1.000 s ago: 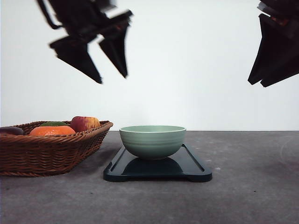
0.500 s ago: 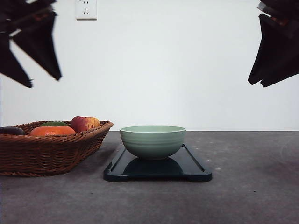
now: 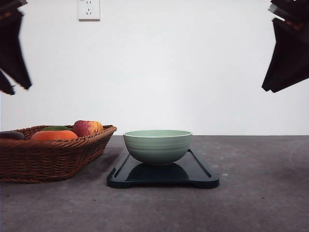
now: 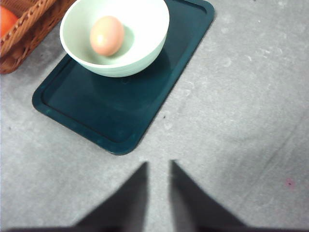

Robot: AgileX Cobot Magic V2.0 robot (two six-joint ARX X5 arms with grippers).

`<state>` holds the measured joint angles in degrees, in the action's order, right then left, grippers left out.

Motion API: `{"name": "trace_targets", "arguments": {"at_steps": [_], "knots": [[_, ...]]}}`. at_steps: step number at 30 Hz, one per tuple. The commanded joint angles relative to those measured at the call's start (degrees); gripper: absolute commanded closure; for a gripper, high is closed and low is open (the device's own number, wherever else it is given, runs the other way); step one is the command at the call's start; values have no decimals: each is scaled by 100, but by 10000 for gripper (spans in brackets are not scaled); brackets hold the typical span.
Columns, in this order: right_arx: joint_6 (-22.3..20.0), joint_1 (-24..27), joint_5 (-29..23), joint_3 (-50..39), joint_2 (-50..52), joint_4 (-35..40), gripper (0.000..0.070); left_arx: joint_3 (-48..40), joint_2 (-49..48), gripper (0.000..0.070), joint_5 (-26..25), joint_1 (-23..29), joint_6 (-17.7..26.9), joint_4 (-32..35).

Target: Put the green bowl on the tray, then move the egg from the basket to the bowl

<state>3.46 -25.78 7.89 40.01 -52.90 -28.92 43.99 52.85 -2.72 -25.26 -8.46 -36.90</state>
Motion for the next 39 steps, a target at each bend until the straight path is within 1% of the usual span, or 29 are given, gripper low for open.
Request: {"name": "trace_targets", "arguments": {"at_steps": [1, 16, 17, 19, 21, 23, 26, 29, 32, 36, 39], "knots": [[59, -34, 67, 17, -22, 30, 685, 49, 22, 700, -2, -26, -18, 4], [59, -33, 76, 17, -17, 61, 685, 48, 8, 700, -1, -5, 5, 71], [59, -33, 75, 17, -17, 61, 685, 44, -16, 700, 0, 32, 45, 72], [59, -33, 77, 17, -17, 61, 685, -4, -120, 700, 0, 200, 331, 107], [59, -33, 77, 17, -17, 61, 685, -187, -308, 700, 0, 430, 349, 330], [59, -33, 75, 17, -17, 61, 685, -562, -597, 700, 0, 722, 349, 897], [59, -33, 75, 17, -17, 61, 685, -1297, -1147, 700, 0, 1166, 327, 2013], [59, -33, 75, 17, -17, 61, 685, -2065, -1918, 700, 0, 1544, 329, 2891], [59, -33, 75, 17, -17, 61, 685, -2665, -2751, 700, 0, 1829, 332, 3206], [59, -33, 75, 17, -17, 61, 685, -3308, -3819, 700, 1, 2161, 334, 3170], [59, -33, 75, 17, -17, 61, 685, -3670, -4392, 700, 2, 2364, 332, 3072]]}}
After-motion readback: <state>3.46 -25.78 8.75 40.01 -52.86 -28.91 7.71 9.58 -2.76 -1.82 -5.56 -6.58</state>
